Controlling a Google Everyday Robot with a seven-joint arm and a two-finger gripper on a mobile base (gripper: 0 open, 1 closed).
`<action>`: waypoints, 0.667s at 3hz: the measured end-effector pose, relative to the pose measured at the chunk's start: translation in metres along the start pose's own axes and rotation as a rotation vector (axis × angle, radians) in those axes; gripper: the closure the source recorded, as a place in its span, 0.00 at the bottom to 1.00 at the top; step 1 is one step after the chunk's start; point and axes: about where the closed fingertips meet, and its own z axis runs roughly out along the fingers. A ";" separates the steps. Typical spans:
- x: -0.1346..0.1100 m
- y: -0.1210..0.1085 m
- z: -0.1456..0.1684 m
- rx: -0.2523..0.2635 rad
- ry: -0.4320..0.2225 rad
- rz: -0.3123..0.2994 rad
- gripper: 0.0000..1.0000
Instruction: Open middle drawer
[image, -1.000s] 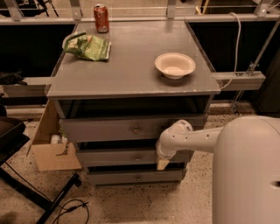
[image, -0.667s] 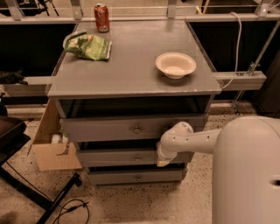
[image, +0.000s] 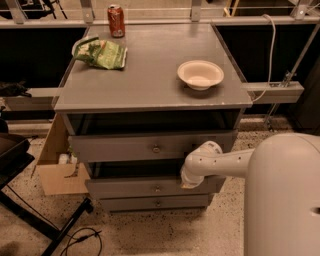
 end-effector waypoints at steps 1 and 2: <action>0.014 0.007 -0.002 -0.006 0.015 0.015 1.00; 0.009 0.006 -0.004 -0.006 0.015 0.015 1.00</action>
Offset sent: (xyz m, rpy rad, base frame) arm -0.2982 -0.1426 -0.1504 -0.1731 0.5103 -0.3431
